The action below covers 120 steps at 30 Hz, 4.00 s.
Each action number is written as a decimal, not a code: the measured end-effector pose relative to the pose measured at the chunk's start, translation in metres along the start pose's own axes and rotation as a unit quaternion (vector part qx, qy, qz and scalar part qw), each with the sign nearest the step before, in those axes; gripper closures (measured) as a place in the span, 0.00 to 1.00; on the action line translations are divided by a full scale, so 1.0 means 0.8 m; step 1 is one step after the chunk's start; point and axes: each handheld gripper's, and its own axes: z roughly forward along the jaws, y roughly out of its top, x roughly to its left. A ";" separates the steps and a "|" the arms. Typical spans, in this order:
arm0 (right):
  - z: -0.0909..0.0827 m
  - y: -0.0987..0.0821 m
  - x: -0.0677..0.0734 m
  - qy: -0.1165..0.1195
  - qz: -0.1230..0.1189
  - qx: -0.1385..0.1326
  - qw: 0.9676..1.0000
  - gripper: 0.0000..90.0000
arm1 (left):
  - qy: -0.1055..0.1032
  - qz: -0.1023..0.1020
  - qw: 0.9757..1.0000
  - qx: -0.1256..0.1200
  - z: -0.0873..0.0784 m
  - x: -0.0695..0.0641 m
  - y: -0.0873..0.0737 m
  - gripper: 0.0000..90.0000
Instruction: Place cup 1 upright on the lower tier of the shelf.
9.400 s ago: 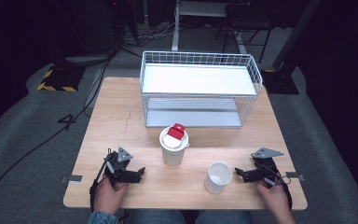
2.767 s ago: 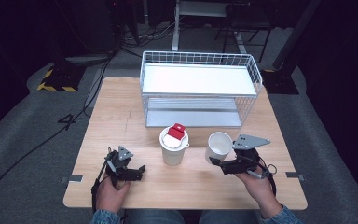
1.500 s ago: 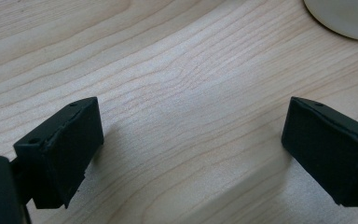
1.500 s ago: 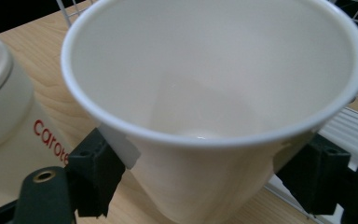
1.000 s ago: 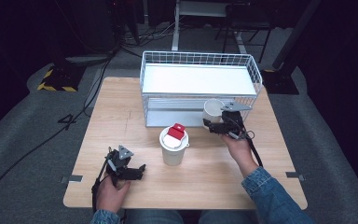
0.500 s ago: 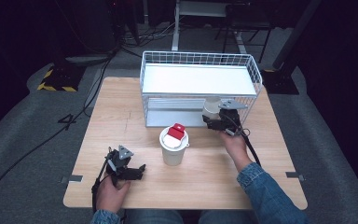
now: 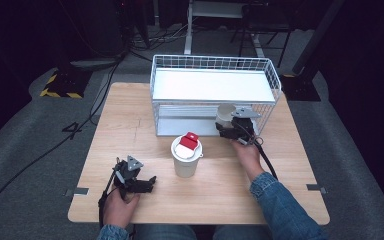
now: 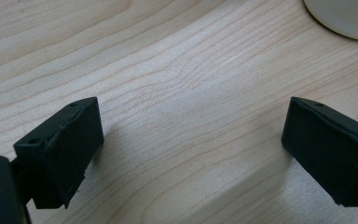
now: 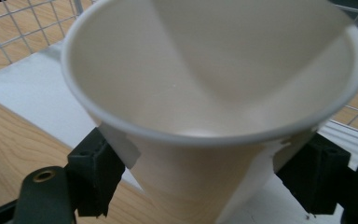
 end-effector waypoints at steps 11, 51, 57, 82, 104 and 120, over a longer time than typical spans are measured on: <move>0.016 -0.010 -0.007 -0.005 0.014 0.000 1.000 0.25 | 0.001 0.001 1.000 0.000 0.000 0.000 0.000 0.07; -0.012 -0.008 -0.018 0.007 0.013 -0.020 1.000 0.15 | 0.001 0.002 1.000 0.000 0.001 0.000 0.001 0.07; -0.043 -0.011 -0.019 0.023 0.012 -0.026 0.999 0.15 | 0.001 0.001 1.000 -0.001 0.001 0.000 0.001 0.07; -0.195 -0.046 -0.025 0.067 -0.043 -0.005 0.997 0.16 | 0.004 -0.002 1.000 0.007 0.009 0.000 0.008 0.01; -0.221 -0.125 -0.040 0.065 0.008 0.027 0.997 0.17 | 0.000 0.001 1.000 0.007 0.010 0.001 0.010 0.01; -0.198 -0.171 -0.050 0.040 0.009 0.094 0.995 0.17 | 0.000 0.000 1.000 0.008 0.010 0.001 0.010 0.01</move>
